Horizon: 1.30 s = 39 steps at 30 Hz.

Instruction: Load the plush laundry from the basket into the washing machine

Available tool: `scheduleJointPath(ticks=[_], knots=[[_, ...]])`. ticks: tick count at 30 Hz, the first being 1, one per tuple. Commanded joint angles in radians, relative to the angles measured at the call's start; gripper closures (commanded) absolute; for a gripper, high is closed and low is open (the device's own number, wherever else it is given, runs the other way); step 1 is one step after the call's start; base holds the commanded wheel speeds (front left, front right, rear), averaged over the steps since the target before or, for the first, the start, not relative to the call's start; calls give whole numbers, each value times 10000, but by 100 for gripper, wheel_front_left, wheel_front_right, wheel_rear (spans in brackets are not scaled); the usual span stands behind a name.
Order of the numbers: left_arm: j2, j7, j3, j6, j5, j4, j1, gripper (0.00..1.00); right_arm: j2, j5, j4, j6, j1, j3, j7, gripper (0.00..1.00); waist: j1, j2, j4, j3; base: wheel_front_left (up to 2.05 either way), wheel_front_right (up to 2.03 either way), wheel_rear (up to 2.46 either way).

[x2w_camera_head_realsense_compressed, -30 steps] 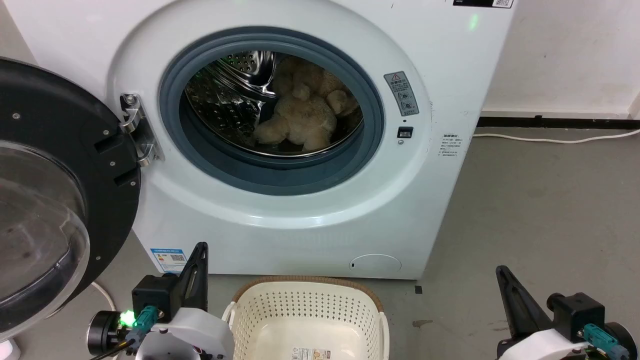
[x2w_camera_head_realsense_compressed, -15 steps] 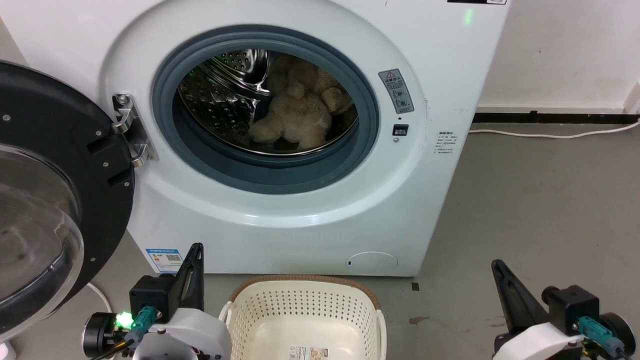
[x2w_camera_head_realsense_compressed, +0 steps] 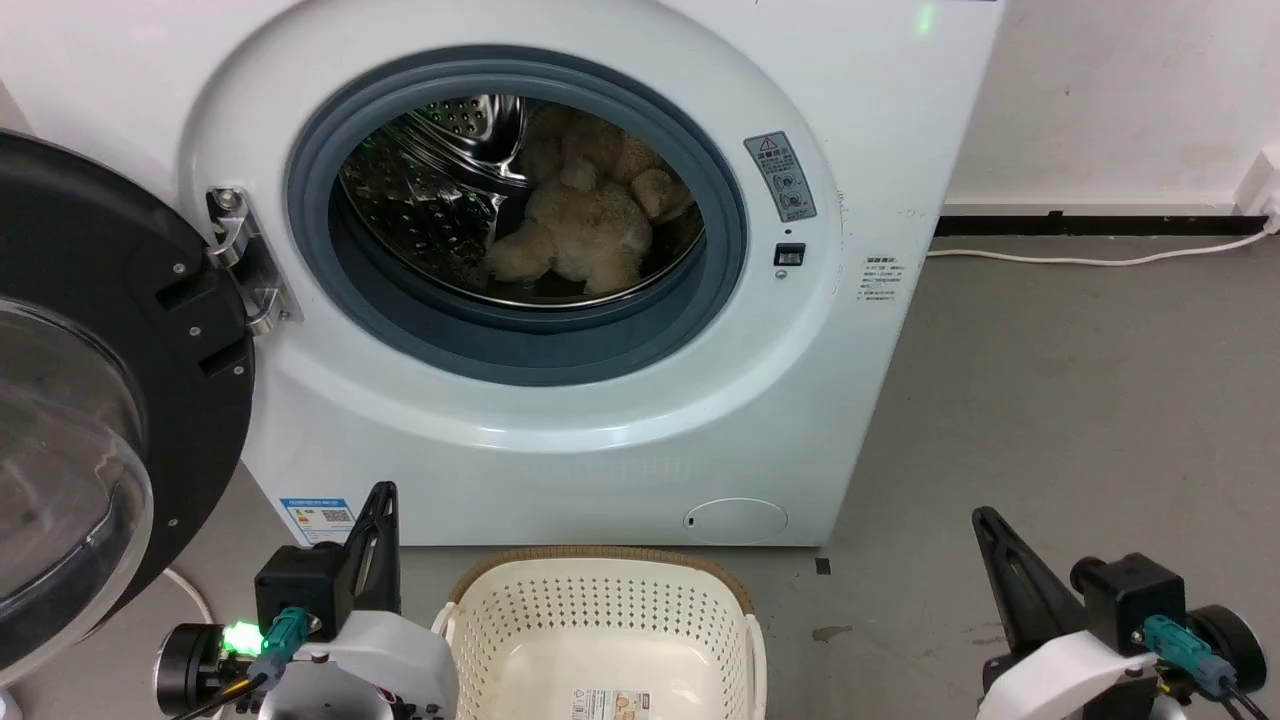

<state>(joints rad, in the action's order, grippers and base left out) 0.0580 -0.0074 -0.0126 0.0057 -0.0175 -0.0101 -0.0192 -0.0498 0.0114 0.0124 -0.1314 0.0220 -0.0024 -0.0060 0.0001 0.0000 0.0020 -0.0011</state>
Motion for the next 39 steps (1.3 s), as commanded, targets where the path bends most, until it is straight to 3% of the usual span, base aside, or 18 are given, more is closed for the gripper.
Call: scheduleJointPath(ticks=[1, 39], knots=[[-58, 56, 98, -48, 141, 84, 186, 100, -4, -98, -108, 7, -208, 18, 38, 100, -1, 0, -10, 6, 0, 0, 0], [-78, 74, 126, -57, 175, 101, 192, 100, -4, -114, -124, 7, -220, 24, 60, 100, -1, 0, -20, 11, 0, 0, 0]])
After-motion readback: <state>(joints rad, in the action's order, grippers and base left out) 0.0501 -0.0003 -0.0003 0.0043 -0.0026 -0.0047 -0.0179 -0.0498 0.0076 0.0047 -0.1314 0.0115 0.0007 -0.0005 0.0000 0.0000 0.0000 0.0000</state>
